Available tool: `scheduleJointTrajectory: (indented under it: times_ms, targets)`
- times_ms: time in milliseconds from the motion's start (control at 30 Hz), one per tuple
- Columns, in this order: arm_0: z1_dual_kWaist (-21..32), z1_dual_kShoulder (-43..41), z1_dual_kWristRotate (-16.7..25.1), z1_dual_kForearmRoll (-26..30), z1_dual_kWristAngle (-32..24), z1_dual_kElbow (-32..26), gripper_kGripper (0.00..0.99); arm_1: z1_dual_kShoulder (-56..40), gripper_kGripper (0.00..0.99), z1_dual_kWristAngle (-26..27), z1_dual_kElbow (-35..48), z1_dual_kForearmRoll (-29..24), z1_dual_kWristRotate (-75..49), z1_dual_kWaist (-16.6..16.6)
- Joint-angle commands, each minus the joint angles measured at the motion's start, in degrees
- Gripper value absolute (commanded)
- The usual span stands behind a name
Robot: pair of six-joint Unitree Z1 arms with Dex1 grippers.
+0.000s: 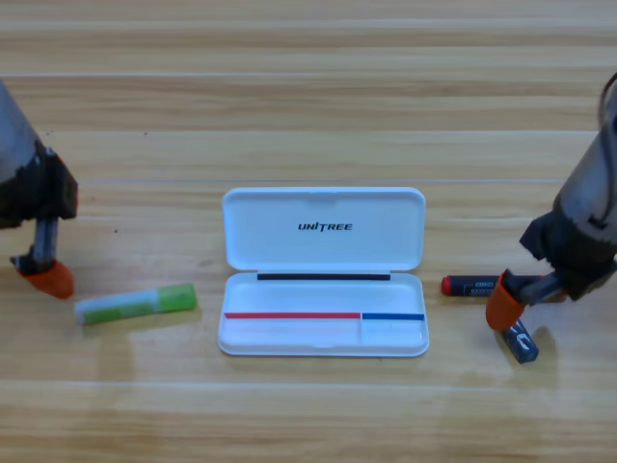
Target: Clean up eraser and pencils
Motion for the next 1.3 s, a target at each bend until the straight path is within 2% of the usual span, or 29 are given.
scheduleJointTrajectory:
  times_ms: [33,233,400,433,467,533,567,733,933,1000,1200,1300]
  targets:
    - [0.4,4.3,-1.3,-4.3,-1.0,3.4,0.979,6.8,0.966,-0.1,0.0,-1.1,2.2,2.3]
    - [0.1,8.0,-2.4,-5.3,-1.0,2.5,0.974,9.3,0.888,1.0,-0.5,-0.5,3.0,3.9]
    - [0.1,11.3,-3.1,-5.6,-2.0,1.1,0.974,11.5,0.706,1.4,-2.2,1.6,3.4,4.8]
    - [0.0,12.0,-3.2,-5.7,-2.3,0.8,0.976,11.9,0.615,1.4,-2.4,1.7,3.4,4.9]
    - [-0.1,12.4,-3.3,-5.8,-2.4,0.7,0.977,12.0,0.479,1.4,-2.4,1.8,3.4,5.0]
    - [-0.3,13.4,-3.7,-5.9,-2.9,0.3,0.980,12.1,0.112,1.4,-2.3,2.1,3.4,5.1]
    - [-0.4,13.9,-3.9,-5.9,-3.0,0.0,0.980,12.1,0.000,1.4,-2.3,2.6,3.7,5.1]
    - [-1.2,15.5,-4.4,-6.6,-3.5,-0.4,0.989,12.5,0.000,1.4,-2.6,5.6,4.6,5.1]
    - [-1.4,16.5,-4.7,-7.0,-4.0,-0.3,0.989,11.2,0.000,1.1,-2.8,6.7,4.7,4.9]
    - [-1.3,16.7,-4.8,-7.1,-4.1,-0.3,0.988,9.7,0.000,1.1,-4.7,8.8,3.5,4.8]
    - [-1.4,16.7,-5.1,-7.4,-4.2,0.0,0.927,6.6,0.000,1.4,-19.5,21.3,-18.8,8.3]
    - [-1.4,16.3,-5.3,-7.7,-4.1,0.3,0.851,6.8,0.000,1.6,-23.1,22.5,-26.5,9.7]
